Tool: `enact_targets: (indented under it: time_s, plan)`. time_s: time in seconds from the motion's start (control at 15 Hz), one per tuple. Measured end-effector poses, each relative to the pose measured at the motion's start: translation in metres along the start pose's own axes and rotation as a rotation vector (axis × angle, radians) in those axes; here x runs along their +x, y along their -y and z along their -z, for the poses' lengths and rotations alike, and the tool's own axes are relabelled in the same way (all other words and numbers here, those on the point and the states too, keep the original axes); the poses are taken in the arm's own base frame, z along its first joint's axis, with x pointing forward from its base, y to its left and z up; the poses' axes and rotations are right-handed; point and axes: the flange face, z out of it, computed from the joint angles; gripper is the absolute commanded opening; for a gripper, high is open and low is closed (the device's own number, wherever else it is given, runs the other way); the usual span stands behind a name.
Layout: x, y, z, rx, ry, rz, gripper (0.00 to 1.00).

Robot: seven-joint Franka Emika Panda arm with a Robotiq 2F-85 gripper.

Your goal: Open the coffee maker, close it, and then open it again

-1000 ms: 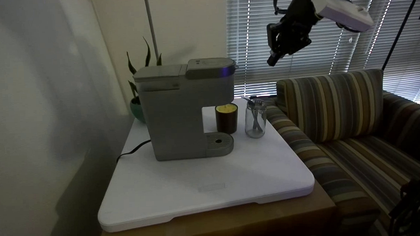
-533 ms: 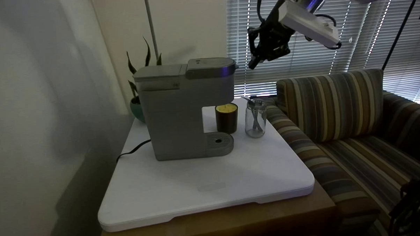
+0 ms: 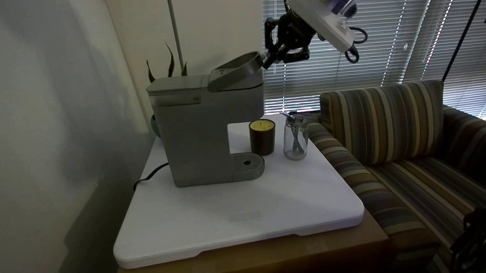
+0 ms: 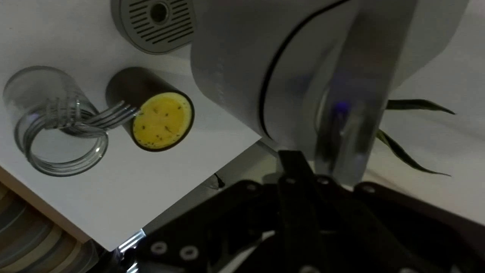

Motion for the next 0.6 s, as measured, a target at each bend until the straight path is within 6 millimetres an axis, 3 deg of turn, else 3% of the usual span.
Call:
enact_targets:
  time_s: [0.6]
  plan:
    - [0.030,-0.001,0.012,0.128,-0.048,-0.118,0.00]
